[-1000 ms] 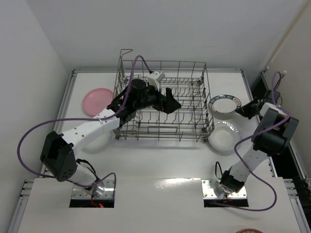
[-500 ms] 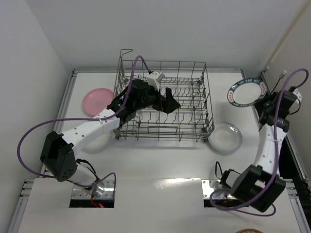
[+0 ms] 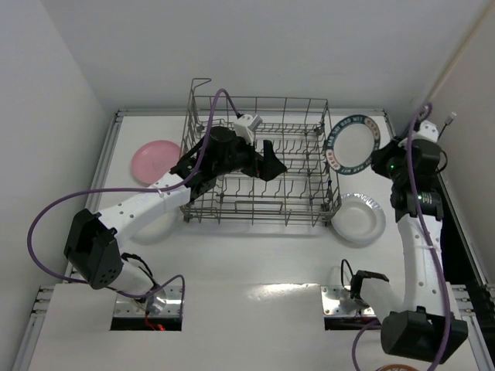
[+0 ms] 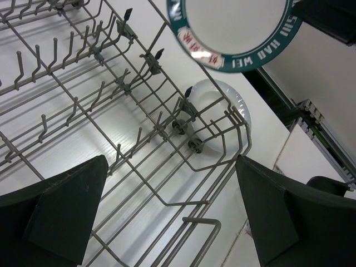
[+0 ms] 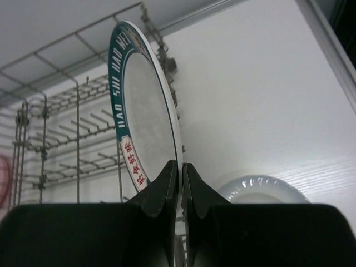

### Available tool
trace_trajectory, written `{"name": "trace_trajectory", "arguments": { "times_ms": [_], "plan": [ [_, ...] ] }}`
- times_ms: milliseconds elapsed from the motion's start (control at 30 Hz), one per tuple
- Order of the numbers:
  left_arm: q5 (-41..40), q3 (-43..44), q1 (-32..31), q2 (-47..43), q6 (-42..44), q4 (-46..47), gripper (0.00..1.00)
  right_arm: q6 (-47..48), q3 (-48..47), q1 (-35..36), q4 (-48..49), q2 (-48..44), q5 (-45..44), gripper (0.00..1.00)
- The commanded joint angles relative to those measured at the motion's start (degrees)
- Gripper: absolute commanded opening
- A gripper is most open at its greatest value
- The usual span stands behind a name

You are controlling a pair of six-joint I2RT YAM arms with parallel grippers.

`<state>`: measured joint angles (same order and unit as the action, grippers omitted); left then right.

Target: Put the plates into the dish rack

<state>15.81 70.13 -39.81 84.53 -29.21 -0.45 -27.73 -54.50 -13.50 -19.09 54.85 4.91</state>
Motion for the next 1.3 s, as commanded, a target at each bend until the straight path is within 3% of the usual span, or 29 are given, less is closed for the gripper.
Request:
{"name": "trace_trajectory", "arguments": {
  "times_ms": [0,367,600,733,1267],
  "plan": [
    [0.3,2.3,-0.1,-1.2,-0.3,1.8,1.0,6.2,-3.6,8.4,1.3,0.3,-5.2,0.0],
    [0.8,2.3,-0.1,-1.2,-0.8,2.3,1.0,3.8,-8.4,30.4,-5.4,10.3,-39.9,0.0],
    [1.4,2.3,-0.1,-1.2,-0.8,2.3,1.0,2.6,-11.5,33.7,-8.2,14.1,-51.3,0.0],
    [1.9,1.8,-0.1,-1.2,-1.4,2.8,1.0,2.6,-13.0,36.5,-9.0,15.4,-55.5,0.0],
    [1.9,1.8,-0.1,-1.2,-1.4,2.8,1.0,5.4,-13.4,47.9,-6.7,24.5,-56.1,0.0]
  ]
}}
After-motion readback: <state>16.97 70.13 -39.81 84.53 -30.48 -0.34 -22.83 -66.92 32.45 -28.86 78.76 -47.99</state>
